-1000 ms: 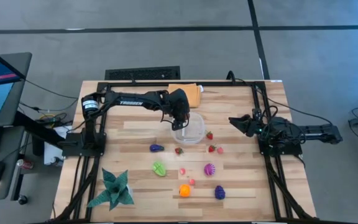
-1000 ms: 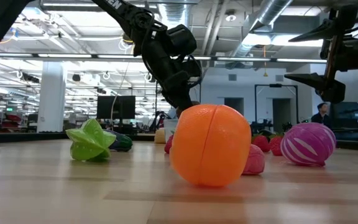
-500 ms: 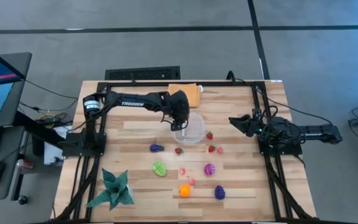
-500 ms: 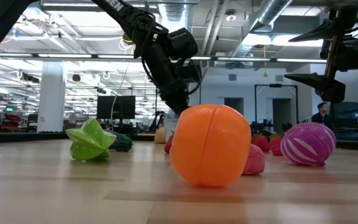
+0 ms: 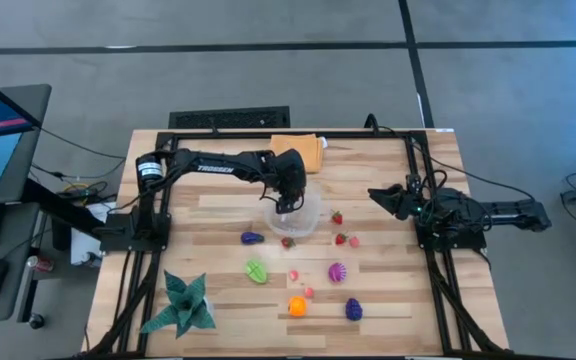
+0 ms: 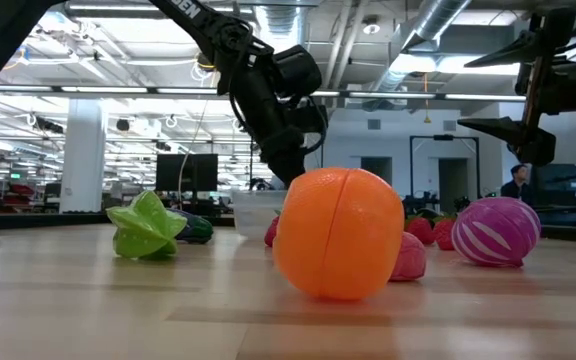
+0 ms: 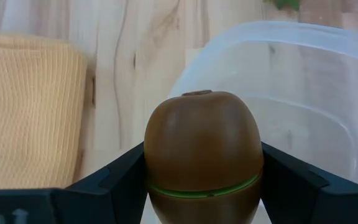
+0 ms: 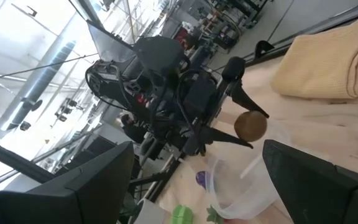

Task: Pick and placing Produce into tupperware
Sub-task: Put the brown kiwi into the transparent container

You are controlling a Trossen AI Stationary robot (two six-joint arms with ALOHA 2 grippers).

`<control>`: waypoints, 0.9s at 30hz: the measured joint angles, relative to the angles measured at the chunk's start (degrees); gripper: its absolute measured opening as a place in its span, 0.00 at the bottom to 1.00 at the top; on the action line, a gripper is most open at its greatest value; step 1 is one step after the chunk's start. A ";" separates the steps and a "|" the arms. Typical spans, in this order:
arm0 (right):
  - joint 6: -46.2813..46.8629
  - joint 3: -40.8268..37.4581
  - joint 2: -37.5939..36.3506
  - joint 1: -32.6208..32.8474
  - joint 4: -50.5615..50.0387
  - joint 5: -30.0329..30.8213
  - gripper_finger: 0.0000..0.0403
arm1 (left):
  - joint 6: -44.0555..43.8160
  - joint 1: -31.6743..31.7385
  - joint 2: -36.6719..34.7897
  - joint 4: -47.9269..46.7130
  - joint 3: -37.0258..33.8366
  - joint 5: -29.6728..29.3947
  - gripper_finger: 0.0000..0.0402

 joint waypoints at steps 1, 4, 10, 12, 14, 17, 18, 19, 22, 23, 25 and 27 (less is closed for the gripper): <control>0.00 0.00 0.00 0.00 0.00 0.00 0.95 | -0.13 -0.08 0.00 -0.45 0.50 -0.01 0.60; 0.00 -0.02 0.00 0.02 0.00 0.02 0.95 | -0.18 -0.34 0.00 -1.40 2.81 -0.46 0.60; 0.02 0.00 0.00 0.02 0.00 0.00 0.95 | 2.27 -0.42 -0.07 -7.57 7.88 -0.20 0.60; 0.04 0.00 0.00 0.04 0.00 0.00 0.95 | 3.35 -0.65 -0.07 -10.57 8.12 -0.22 0.60; 0.04 -0.01 0.00 0.04 -0.01 0.00 0.95 | 4.27 -1.09 -0.07 -13.49 8.12 0.49 0.60; 0.00 0.00 0.00 0.04 -0.02 0.00 0.95 | 4.95 -1.88 -0.07 -15.85 8.12 2.08 0.60; -0.02 0.00 0.00 0.04 0.00 0.00 0.95 | 5.08 -2.17 -0.07 -15.90 8.12 1.87 0.60; -0.02 0.00 0.00 0.04 -0.02 0.00 0.95 | 5.26 -2.41 -0.07 -15.65 8.12 1.34 0.60; -0.59 0.00 0.00 0.04 -0.01 0.00 0.95 | 5.37 -2.70 -0.07 -15.19 8.12 0.17 0.60; -0.86 0.00 0.00 0.04 0.00 0.00 0.95 | 5.37 -2.66 -0.07 -15.48 8.12 0.02 0.60; -0.88 0.00 0.00 0.03 -0.01 0.00 0.95 | 5.38 -2.61 0.70 -15.92 8.21 -0.02 0.60; -0.89 0.00 0.00 0.04 0.00 -0.02 0.95 | 5.34 -2.57 1.49 -17.17 8.09 -0.20 0.60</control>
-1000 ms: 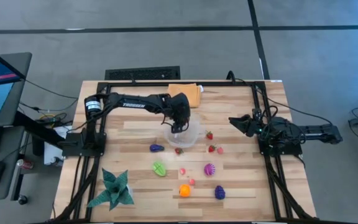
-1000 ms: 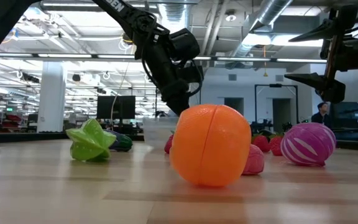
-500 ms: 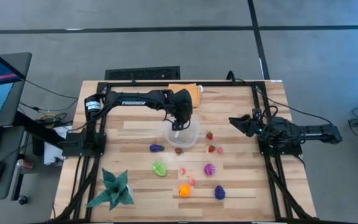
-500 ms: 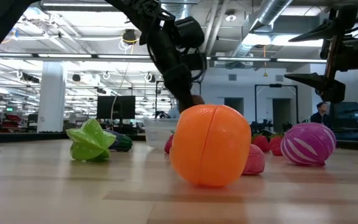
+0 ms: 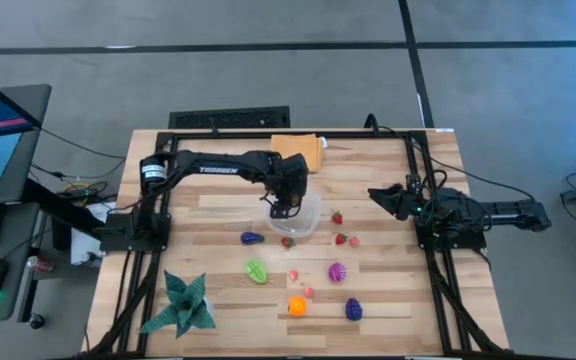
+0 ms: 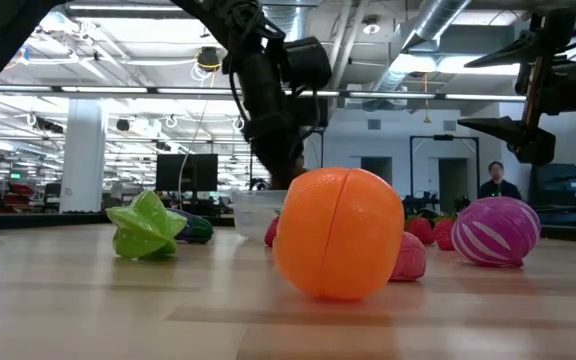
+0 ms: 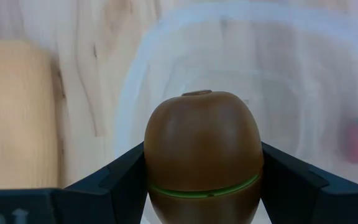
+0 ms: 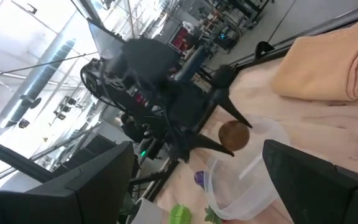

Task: Pick and placing Produce into tupperware
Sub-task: Put the brown kiwi into the transparent container

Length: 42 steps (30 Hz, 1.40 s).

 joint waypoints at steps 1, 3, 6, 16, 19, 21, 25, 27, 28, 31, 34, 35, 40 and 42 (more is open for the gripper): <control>0.06 0.00 -0.02 0.01 0.00 0.02 0.95 | -0.01 -0.01 0.43 -0.60 -0.01 0.02 0.60; 0.28 0.00 -0.02 0.08 0.00 0.00 0.95 | -0.03 -0.18 1.10 0.13 0.01 0.04 0.60; 0.47 -0.02 0.00 0.09 0.04 -0.02 0.95 | -0.19 -0.42 1.25 -0.52 0.01 0.06 0.60; 1.00 0.00 0.00 0.07 0.07 -0.01 0.95 | -0.31 -0.42 1.11 1.16 0.01 0.04 0.60; 1.00 0.00 -0.01 0.07 0.07 0.00 0.95 | -0.33 -0.42 1.11 1.44 0.01 0.05 0.60; 1.00 0.00 -0.02 0.07 0.07 0.00 0.95 | -0.47 -0.33 1.11 1.53 0.01 0.05 0.60; 0.98 0.00 -0.02 0.07 0.07 0.00 0.95 | -0.54 -0.28 1.11 1.76 0.01 0.34 0.62; 1.00 0.00 -0.02 0.07 0.07 0.00 0.95 | -0.74 -0.28 1.11 2.05 0.01 1.16 0.65; 0.98 0.00 -0.01 0.07 0.07 0.00 0.95 | -0.78 -0.28 1.11 2.27 0.01 1.23 0.67; 0.98 0.00 -0.02 0.07 0.07 0.00 0.95 | -0.78 -0.28 1.11 2.35 0.01 1.25 0.72; 0.95 0.00 -0.01 0.07 0.07 0.00 0.95 | -0.79 -0.28 1.11 2.36 0.01 1.25 0.74; 0.95 0.00 -0.02 0.07 0.07 0.00 0.95 | -0.92 -0.28 1.11 2.35 0.01 1.25 0.75; 0.98 -0.01 -0.02 0.07 0.07 -0.04 0.95 | -3.66 0.37 1.10 -2.16 3.64 2.62 0.75; 0.96 0.00 -0.02 0.07 0.07 -0.24 0.95 | -4.64 0.81 0.98 -5.55 6.69 3.78 0.75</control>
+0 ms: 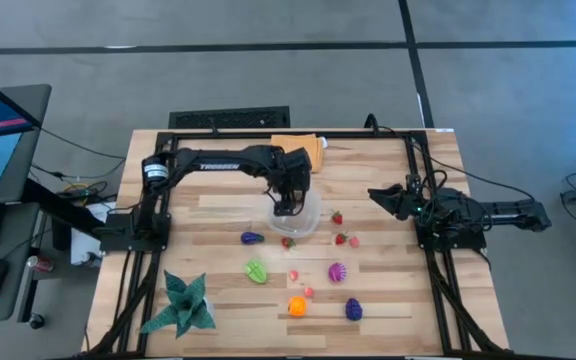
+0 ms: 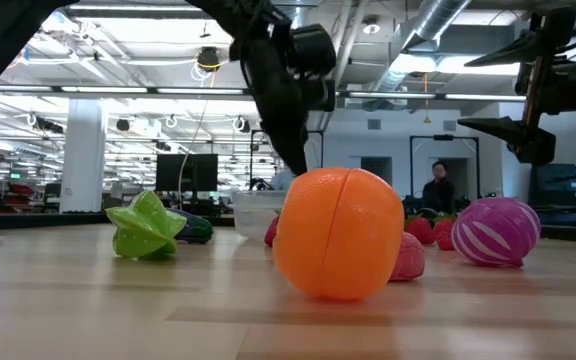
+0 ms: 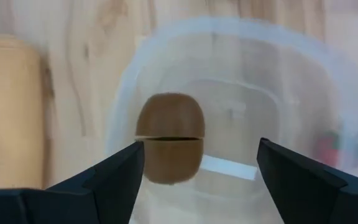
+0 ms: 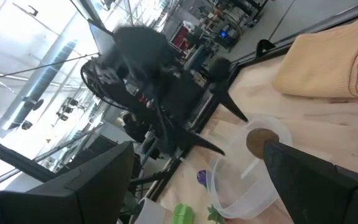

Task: Pick and placing Produce into tupperware
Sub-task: Put the brown kiwi into the transparent container, then put the top red strawberry into the transparent container

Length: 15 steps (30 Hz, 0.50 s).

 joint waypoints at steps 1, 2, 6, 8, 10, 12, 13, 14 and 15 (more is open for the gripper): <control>0.01 -0.01 0.00 0.00 0.00 0.00 0.95 | -0.32 0.22 -0.02 -1.88 1.56 0.56 0.75; 0.00 0.00 0.01 0.00 0.00 -0.03 0.95 | -0.61 0.47 -0.02 -3.95 3.07 1.02 0.75; 0.00 0.00 0.00 0.00 0.00 -2.15 0.95 | -1.74 0.99 -0.08 -12.65 8.95 3.40 0.75; 0.02 0.00 0.00 0.02 0.00 -4.31 0.94 | -2.05 1.08 -0.36 -16.92 10.79 4.79 0.75; 0.22 0.06 0.00 0.02 0.00 -6.18 0.94 | -2.38 1.09 -1.68 -19.79 11.25 5.51 0.75; 0.11 0.37 0.02 0.02 -0.18 -7.02 0.92 | -3.02 1.09 -3.67 -21.88 11.30 5.48 0.75; -0.54 0.75 0.03 0.02 -0.21 -7.31 0.91 | -3.39 1.03 -4.80 -22.74 11.33 5.48 0.75; -1.30 1.17 0.01 0.02 0.01 -7.58 0.90 | -3.64 1.03 -5.91 -23.35 11.33 5.44 0.75; -2.02 1.56 0.00 0.04 0.14 -7.69 0.89 | -3.83 1.03 -6.89 -23.66 11.33 5.39 0.75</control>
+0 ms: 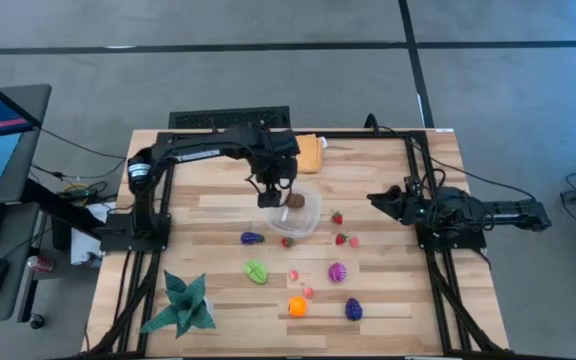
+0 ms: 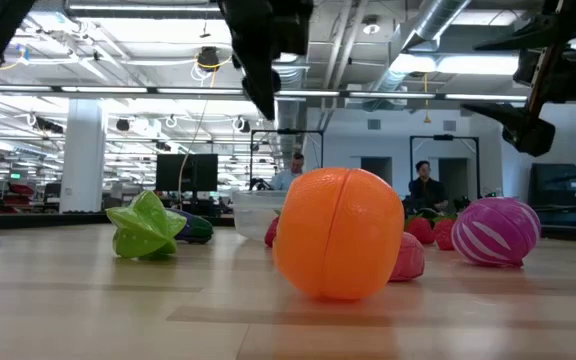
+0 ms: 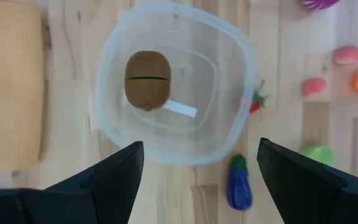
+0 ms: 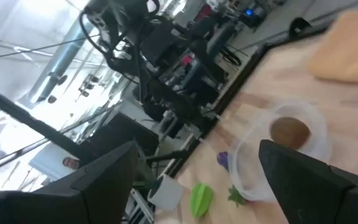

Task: Pick and placing Produce into tupperware
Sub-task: Put the top red strawberry into the transparent container

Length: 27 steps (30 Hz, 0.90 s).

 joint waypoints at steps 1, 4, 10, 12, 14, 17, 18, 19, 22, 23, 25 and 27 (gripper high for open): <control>-0.71 0.27 0.00 -0.02 0.00 -0.04 0.87 | -0.15 0.00 -1.10 0.07 0.00 -0.02 0.75; -2.42 0.51 0.10 -0.02 -0.47 -0.28 0.83 | -0.82 0.00 -4.46 0.44 0.00 -0.48 0.75; -2.03 0.60 1.64 0.00 -6.62 -2.24 0.77 | -1.48 0.03 -9.27 -0.99 0.02 -3.64 0.75; -2.01 0.60 2.67 0.00 -7.26 -2.88 0.76 | -2.23 0.20 -10.67 -1.39 0.02 -4.09 0.75; -2.03 0.65 3.82 0.00 -7.17 -3.16 0.76 | -2.66 0.20 -12.38 -1.11 -0.34 -4.57 0.75; -2.03 0.65 5.26 0.40 -7.22 -3.24 0.76 | -4.56 0.22 -17.78 2.81 -6.34 -5.11 0.75; -2.03 0.65 5.66 0.68 -7.20 -3.24 0.76 | -5.56 0.20 -20.27 5.31 -9.88 -5.13 0.75; -2.05 0.65 6.04 0.97 -7.20 -3.24 0.76 | -6.80 0.20 -23.28 8.65 -14.21 -5.32 0.75; -2.09 0.67 6.81 1.63 -7.23 -2.87 0.76 | -11.05 -0.16 -33.51 19.54 -28.91 -6.77 0.75; -2.20 0.67 6.95 1.82 -7.40 -2.63 0.76 | -12.86 -0.46 -36.95 23.85 -33.74 -7.48 0.75; -2.57 0.68 7.31 1.95 -7.45 -1.62 0.76 | -16.17 -0.99 -43.41 31.63 -42.44 -8.97 0.75; -3.30 0.69 7.82 1.95 -7.57 -1.20 0.76 | -19.65 -1.70 -49.54 37.99 -50.20 -10.68 0.75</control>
